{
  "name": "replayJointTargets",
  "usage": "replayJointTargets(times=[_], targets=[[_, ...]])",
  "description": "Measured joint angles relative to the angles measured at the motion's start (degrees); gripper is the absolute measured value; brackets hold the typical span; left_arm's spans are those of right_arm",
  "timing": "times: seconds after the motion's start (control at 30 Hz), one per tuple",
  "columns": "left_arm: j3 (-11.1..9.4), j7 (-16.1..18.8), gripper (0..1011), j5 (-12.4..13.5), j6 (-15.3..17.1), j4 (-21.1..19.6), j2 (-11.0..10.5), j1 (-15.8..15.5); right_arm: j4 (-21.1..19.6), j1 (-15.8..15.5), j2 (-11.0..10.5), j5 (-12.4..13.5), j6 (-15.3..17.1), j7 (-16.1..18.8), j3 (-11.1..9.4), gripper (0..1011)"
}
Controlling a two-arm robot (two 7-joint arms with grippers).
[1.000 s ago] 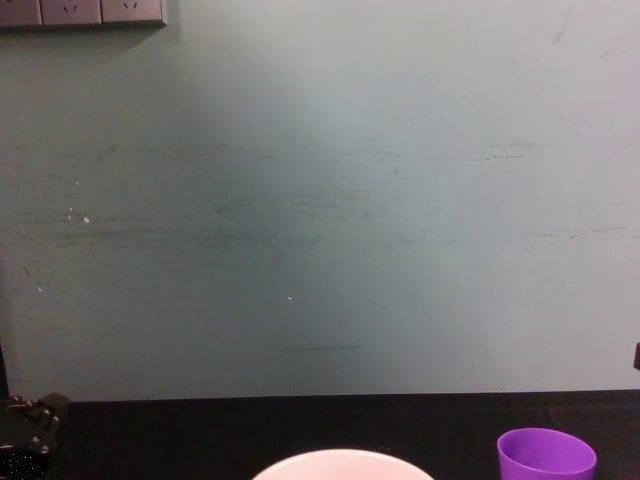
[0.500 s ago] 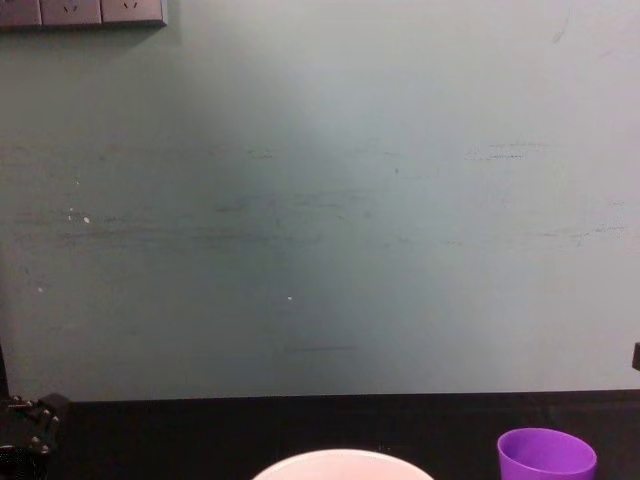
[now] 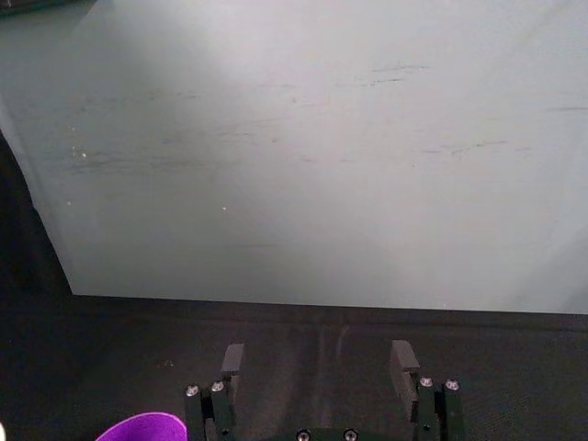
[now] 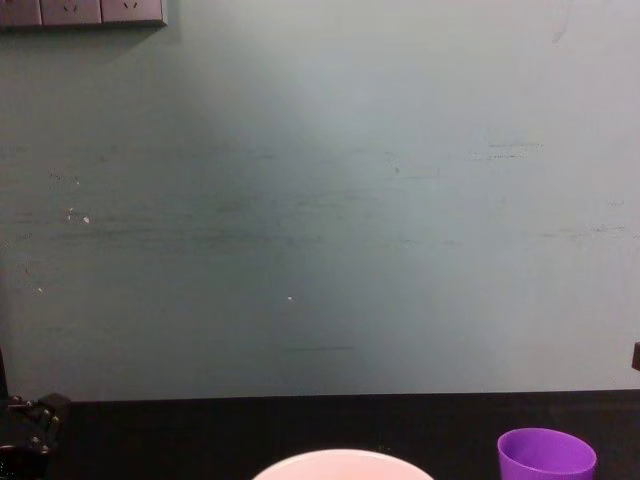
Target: Pick up the cup and pour the mung beans from the cup into the bowl.
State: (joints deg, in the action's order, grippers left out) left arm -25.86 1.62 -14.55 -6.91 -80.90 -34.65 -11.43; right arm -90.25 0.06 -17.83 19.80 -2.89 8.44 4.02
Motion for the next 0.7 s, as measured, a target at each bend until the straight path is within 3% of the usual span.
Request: replayJointTargets(times=[0.7], targets=[[0.0, 0.0, 0, 0.0, 0.0, 0.0, 0.0, 0.0, 0.0, 0.0, 0.0, 0.0, -0.01, -0.01, 0.0, 1002]])
